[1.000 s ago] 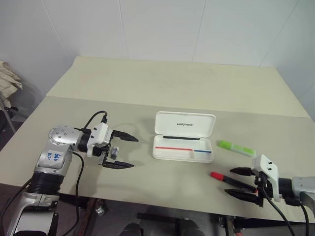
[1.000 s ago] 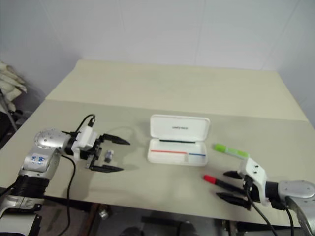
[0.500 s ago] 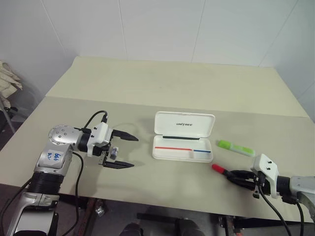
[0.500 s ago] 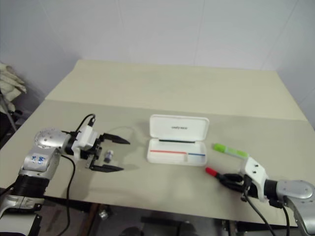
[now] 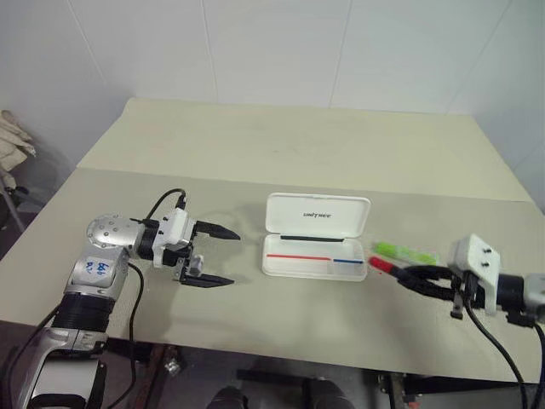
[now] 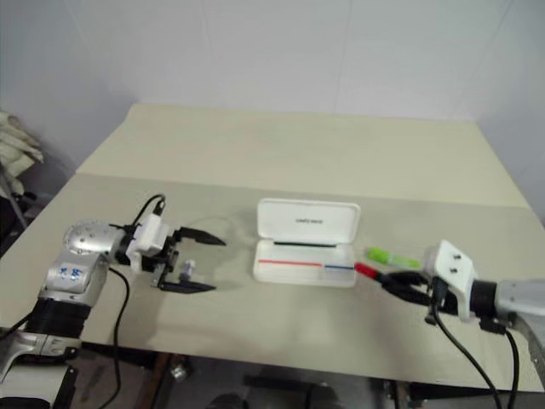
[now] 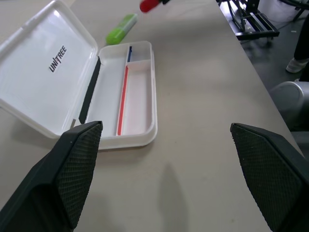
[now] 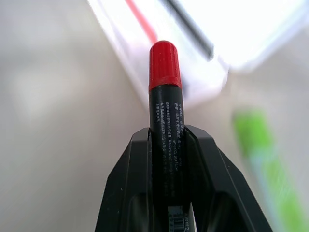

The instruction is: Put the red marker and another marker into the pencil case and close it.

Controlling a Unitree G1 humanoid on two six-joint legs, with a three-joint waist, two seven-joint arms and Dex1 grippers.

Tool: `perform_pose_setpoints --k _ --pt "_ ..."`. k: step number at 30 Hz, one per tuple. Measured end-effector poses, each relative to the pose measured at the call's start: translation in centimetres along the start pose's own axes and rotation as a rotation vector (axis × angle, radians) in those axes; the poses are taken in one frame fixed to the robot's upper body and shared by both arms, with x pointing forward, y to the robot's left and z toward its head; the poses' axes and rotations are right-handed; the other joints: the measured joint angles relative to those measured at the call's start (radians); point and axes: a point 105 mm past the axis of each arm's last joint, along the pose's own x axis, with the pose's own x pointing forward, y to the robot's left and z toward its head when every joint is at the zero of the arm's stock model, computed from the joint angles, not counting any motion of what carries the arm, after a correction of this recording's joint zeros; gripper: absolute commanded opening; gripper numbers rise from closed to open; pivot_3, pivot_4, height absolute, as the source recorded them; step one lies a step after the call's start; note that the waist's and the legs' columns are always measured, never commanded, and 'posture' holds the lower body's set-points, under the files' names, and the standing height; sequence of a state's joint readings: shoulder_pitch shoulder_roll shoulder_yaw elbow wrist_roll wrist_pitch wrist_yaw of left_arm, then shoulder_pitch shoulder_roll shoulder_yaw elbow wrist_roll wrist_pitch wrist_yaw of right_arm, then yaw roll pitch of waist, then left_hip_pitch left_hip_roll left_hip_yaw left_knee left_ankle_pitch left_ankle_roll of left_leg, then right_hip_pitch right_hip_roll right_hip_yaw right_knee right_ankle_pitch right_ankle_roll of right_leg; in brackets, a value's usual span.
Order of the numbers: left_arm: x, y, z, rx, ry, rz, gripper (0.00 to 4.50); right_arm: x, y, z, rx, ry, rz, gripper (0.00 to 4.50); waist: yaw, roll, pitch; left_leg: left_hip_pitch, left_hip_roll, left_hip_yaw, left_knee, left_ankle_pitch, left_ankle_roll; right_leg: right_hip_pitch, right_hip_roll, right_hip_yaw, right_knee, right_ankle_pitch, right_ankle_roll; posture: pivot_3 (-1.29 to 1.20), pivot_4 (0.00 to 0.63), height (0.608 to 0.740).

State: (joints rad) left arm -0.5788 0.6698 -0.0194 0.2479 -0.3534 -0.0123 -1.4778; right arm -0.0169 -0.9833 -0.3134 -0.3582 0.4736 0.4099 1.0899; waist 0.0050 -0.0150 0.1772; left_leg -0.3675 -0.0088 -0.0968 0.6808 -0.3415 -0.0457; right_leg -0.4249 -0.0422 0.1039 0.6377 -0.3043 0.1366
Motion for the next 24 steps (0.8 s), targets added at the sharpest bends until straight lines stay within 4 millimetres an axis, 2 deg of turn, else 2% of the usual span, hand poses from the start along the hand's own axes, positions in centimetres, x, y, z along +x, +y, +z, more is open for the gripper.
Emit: perform_pose_setpoints --k 2,7,14,18,24 --pt "0.1 0.0 0.0 0.001 -0.003 0.0 4.5 0.9 -0.4 1.7 -0.037 -0.039 0.013 0.59 -0.006 0.0 0.0 -0.001 0.002 0.0 0.0 0.0 0.0 0.0 0.0 0.0 0.0 0.0 0.0 0.0 0.15 0.74" --pt "0.2 0.2 0.0 0.005 -0.006 0.012 4.5 3.7 0.1 3.1 -0.064 -0.078 0.088 0.59 -0.007 0.0 0.0 -0.002 0.002 0.0 -0.001 0.0 -0.001 -0.002 -0.001 -0.001 -0.001 0.0 0.0 0.0 0.15 0.74" --pt "0.0 0.5 -0.1 0.005 -0.001 0.053 4.5 8.5 -0.4 3.2 -0.154 -0.089 0.19 0.59 -0.01 0.0 0.0 -0.002 0.002 0.0 -0.001 0.0 -0.001 -0.003 0.0 -0.001 -0.001 0.0 0.0 0.0 0.15 0.74" --pt "-0.2 0.5 -0.3 -0.001 0.002 0.077 4.5 9.9 -1.4 3.4 -0.205 -0.092 0.196 0.59 -0.01 0.0 0.0 -0.003 0.002 0.0 -0.001 0.0 -0.001 -0.003 -0.001 -0.001 -0.001 0.0 0.0 0.0 0.15 0.74" --pt "-0.3 0.2 -0.8 -0.025 0.006 0.098 4.5 12.0 -1.7 2.6 -0.252 -0.077 0.243 0.59 -0.011 0.0 0.0 -0.003 0.002 0.0 -0.001 0.0 -0.001 -0.003 -0.001 -0.001 -0.001 0.0 0.0 0.0 0.15 0.74"
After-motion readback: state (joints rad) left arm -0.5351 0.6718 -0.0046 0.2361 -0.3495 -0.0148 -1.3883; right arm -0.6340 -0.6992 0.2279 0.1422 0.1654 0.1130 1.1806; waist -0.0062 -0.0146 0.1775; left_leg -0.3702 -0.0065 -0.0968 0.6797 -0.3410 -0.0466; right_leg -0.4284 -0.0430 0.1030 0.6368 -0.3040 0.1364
